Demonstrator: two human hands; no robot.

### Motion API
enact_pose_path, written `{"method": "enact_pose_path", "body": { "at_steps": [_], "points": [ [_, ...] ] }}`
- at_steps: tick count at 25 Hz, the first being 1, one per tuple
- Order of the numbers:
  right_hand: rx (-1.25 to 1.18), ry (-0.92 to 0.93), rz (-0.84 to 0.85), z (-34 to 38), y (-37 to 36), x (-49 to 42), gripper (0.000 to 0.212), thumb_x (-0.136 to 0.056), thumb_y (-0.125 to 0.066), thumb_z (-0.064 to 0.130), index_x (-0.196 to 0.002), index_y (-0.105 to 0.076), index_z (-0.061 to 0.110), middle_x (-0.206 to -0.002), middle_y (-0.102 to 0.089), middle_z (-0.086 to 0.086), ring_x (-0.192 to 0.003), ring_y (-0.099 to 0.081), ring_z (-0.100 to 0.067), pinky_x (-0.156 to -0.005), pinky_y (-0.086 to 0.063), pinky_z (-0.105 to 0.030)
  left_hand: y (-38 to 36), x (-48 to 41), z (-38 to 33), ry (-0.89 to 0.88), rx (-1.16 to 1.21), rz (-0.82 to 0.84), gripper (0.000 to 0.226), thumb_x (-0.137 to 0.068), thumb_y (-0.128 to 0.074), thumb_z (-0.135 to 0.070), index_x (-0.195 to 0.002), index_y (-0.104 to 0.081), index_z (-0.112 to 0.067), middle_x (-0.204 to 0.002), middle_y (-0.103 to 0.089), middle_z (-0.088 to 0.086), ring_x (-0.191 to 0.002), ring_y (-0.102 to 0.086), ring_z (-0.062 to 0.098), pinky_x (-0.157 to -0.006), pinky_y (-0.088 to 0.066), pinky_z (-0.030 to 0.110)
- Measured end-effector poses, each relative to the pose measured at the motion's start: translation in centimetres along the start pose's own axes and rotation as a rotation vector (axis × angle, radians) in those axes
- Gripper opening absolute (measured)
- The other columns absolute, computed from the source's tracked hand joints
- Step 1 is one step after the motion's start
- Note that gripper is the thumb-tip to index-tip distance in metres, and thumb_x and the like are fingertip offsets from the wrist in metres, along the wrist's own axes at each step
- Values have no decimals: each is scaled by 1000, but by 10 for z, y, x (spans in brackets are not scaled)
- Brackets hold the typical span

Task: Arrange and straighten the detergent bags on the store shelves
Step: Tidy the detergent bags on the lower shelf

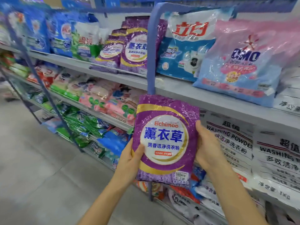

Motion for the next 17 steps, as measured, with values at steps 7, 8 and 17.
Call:
{"method": "enact_pose_path", "body": {
  "at_steps": [7, 8, 17],
  "points": [
    [146, 134, 135, -17, -132, -69, 23, -94, -48, 13, -81, -64, 6, -66, -72, -4, -58, -68, -15, -53, -54, -25, 106, -35, -29, -103, 10, -142, 21, -89, -40, -21, -105, -53, -26, -82, -70, -27, -76, -66, -6, -62, -48, 7],
    [169, 154, 166, -18, -148, -80, 24, -94, -48, 15, -80, -66, 7, -68, -72, -5, -60, -68, -17, -55, -55, -27, 118, -44, -32, -110, 23, -165, 21, -88, -41, -24, -105, -53, -26, -80, -70, -26, -74, -67, -5, -60, -48, 8],
    [581, 172, 477, -32, -228, -179, 47, -73, -69, 54, -115, -54, 40, -118, -64, 11, -105, -62, -5, -83, -51, -19, 207, -194, -68, -169, 120, -327, 20, -90, -40, -31, -100, -57, -27, -77, -72, -16, -69, -68, -1, -55, -51, 13]
  ]
}}
Point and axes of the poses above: each hand's wrist, its own x-axis away from the middle knuckle, its own y-axis out of the back of the hand, z = x × y, the point moved 3 cm from there along -x, towards the middle knuckle
